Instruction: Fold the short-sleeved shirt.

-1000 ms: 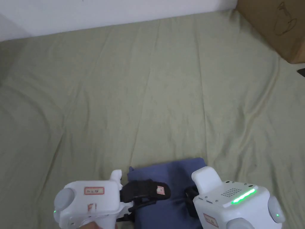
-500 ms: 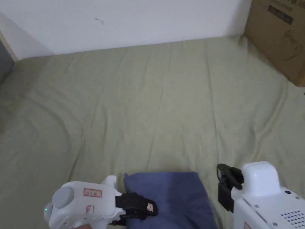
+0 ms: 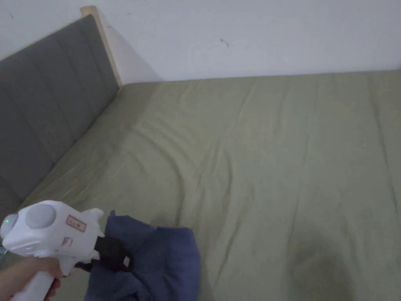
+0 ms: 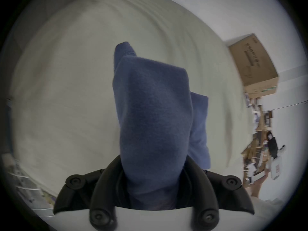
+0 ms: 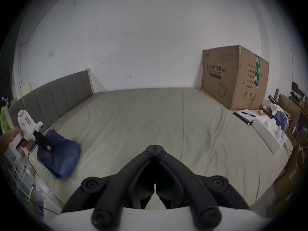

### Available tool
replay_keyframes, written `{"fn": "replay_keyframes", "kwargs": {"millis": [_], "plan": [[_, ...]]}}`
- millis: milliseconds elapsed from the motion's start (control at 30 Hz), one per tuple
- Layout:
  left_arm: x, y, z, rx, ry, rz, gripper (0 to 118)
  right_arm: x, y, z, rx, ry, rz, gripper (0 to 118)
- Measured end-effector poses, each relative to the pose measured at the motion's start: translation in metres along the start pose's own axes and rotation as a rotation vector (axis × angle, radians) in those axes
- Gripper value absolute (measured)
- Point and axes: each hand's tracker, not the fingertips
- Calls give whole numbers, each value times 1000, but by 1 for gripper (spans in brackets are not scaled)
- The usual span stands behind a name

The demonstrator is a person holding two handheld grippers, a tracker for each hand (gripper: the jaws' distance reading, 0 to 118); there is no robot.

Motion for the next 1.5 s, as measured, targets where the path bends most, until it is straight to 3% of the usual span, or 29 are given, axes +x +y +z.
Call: {"fn": "replay_keyframes", "kwargs": {"millis": [167, 333, 367, 467, 633, 700, 733, 800, 833, 900, 967, 1067, 1200, 1500], "plan": [[-32, 20, 17, -4, 331, -67, 29, -12, 0, -6, -49, 1, 60, 0], [-72, 36, 13, -1, 377, -39, 35, -15, 1, -12, -74, 9, 61, 0], [-71, 36, 14, -27, 412, -48, 50, -15, 2, -12, -82, 15, 61, 0], [-60, 31, 22, 10, 567, -178, 112, -14, 2, -14, -92, 27, 85, 0], [-34, 14, 49, 160, 386, -105, 115, -10, 0, -16, -108, 41, 63, 0], [-13, 3, 58, 220, 328, -81, 109, -7, -1, -13, -105, 49, 53, 0], [-3, -4, 61, 244, 308, -82, 96, -5, 0, -11, -101, 55, 50, 0], [37, -27, 70, 354, 256, -77, 31, -3, 3, -4, -83, 64, 52, 0], [53, -37, 74, 404, 218, -66, 12, 0, 4, 0, -72, 65, 52, 0], [90, -65, 88, 606, 73, -62, 7, 6, 9, 6, -47, 66, 36, 0], [116, -82, 94, 663, -63, -61, 0, 13, 14, 13, -21, 71, 9, 0], [176, -111, 100, 728, -116, -104, 0, 22, 25, 25, 33, 67, 6, 0], [249, -142, 90, 754, 10, -283, 0, 37, 38, 41, 104, 66, 4, 0], [344, -208, 102, 1079, 20, -342, 0, 61, 57, 79, 218, 50, -12, 0]]}}
